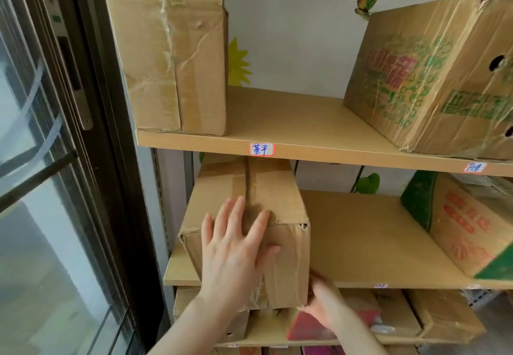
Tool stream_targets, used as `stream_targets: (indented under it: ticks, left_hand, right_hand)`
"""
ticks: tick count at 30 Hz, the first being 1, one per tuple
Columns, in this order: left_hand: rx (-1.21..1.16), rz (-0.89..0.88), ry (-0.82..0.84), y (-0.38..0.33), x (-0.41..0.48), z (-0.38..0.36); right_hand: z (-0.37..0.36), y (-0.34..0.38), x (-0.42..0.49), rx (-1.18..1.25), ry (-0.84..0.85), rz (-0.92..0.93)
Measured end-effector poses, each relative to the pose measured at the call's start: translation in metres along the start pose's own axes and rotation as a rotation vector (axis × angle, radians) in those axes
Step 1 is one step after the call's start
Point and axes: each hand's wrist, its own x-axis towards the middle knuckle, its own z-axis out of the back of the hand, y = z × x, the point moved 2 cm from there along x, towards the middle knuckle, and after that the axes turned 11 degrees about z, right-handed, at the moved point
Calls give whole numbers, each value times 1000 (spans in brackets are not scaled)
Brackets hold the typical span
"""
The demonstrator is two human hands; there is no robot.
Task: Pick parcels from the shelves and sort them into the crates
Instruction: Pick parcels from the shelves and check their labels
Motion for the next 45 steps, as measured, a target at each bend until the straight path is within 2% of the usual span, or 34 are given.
stream_targets:
  ticks: [2, 5, 7, 9, 12, 15, 17, 20, 23, 26, 28, 30, 32, 33, 35, 38, 41, 45]
  left_hand:
    - [71, 5, 34, -10, -2, -6]
    - [94, -49, 69, -25, -4, -10]
    - [43, -64, 36, -25, -4, -9]
    - [-60, -32, -53, -15, -3, -3]
    - [-147, 195, -110, 16, -3, 7]
    - [-323, 455, 46, 33, -5, 10]
    - [-553, 521, 166, 28, -7, 7]
    - [-653, 447, 79, 11, -7, 12]
    - [-718, 235, -4, -14, -9, 18]
    - [-786, 7, 61, -41, -12, 11]
    - [-757, -15, 63, -47, -11, 0]
    - [-591, 158, 34, -36, -8, -18]
    - [-373, 453, 180, -19, -8, -33]
    - [-339, 546, 268, -14, -8, -37]
    - [-427, 615, 357, -13, -8, -39]
    - [-599, 679, 338, -16, -8, -37]
    - [-700, 766, 325, -13, -12, -37]
    - [-1060, 899, 416, -9, -20, -36]
  right_hand:
    - [3, 12, 2, -22, -63, -41]
    - [7, 50, -3, 38, -138, 137]
    - [4, 80, -11, 114, -89, 252]
    - [-2, 99, -22, 54, 37, 333]
    - [-11, 105, -35, -3, 96, 400]
    - [-10, 103, -34, 65, 95, 413]
    - [-5, 102, -29, 95, 76, 387]
    - [9, 102, -26, 190, 67, 308]
    - [38, 97, -22, 349, 44, 193]
    - [70, 86, -20, 456, 42, 111]
    - [89, 78, -21, 413, 6, 72]
    - [100, 76, -24, 310, -25, 55]
    - [104, 74, -25, 189, -64, 61]
    - [105, 73, -25, 150, -88, 64]
    - [106, 70, -23, 133, -135, 74]
    - [109, 63, -16, 123, -228, 101]
    - [110, 60, -16, -17, -327, 124]
    - [108, 65, -29, -105, -366, 330]
